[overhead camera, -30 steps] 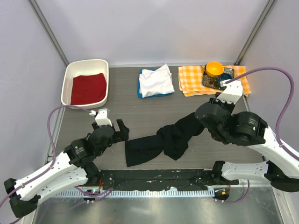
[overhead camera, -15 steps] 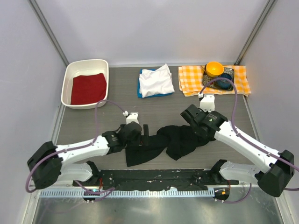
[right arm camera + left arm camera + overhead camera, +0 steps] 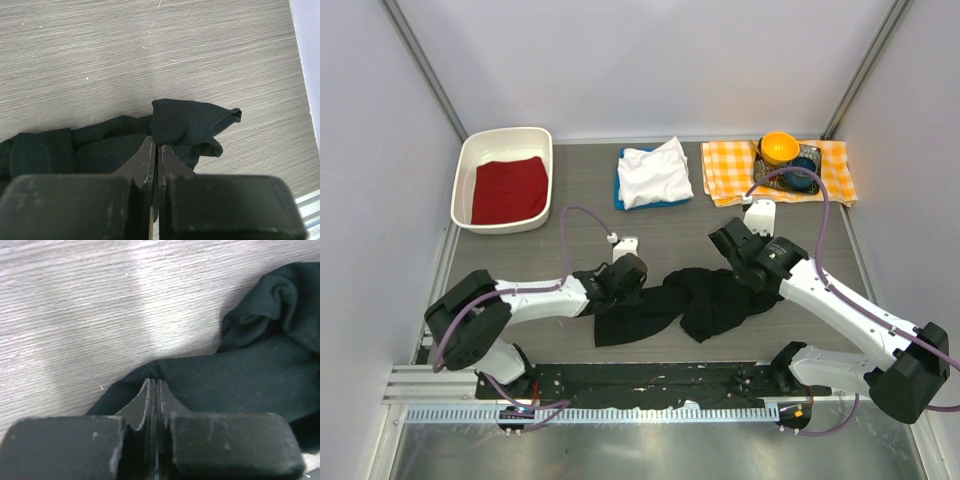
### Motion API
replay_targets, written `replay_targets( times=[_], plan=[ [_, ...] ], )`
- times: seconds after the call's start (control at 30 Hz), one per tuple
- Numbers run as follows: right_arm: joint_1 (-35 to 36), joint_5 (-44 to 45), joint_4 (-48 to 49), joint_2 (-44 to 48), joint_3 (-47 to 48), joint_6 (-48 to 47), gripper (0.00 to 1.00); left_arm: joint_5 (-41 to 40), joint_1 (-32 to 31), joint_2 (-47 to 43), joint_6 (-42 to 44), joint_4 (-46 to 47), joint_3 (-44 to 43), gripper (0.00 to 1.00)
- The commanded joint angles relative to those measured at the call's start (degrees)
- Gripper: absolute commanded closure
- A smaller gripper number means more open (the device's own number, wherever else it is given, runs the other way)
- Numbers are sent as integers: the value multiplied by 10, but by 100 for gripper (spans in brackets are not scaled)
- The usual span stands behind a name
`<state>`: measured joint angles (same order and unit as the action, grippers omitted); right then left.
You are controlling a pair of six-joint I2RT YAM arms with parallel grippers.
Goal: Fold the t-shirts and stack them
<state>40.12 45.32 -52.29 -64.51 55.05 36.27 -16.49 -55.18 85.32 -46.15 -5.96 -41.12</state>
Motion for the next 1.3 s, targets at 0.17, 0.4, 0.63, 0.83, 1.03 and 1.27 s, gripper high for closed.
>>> replay_targets(
  times=[0.17, 0.4, 0.63, 0.83, 1.03, 1.27],
  plan=[
    [-6, -21, 34, 25, -2, -13, 99, -5, 54, 36, 29, 9, -42, 100],
    [-5, -23, 44, 35, -7, -15, 99, -30, 124, -16, 108, -55, -161, 100],
    [-5, -8, 47, 75, -1, -19, 99, 20, 159, -139, 169, -57, -233, 100],
    [-5, 3, 29, 84, -4, -21, 99, -18, 111, -369, -9, -87, 52, 100],
    [-6, 10, 29, 54, 10, -20, 99, -43, 81, -502, -196, -136, 249, 0],
    [-6, 13, 29, 44, 23, -16, 99, -97, 76, -482, -75, -136, 68, 0]
  ],
)
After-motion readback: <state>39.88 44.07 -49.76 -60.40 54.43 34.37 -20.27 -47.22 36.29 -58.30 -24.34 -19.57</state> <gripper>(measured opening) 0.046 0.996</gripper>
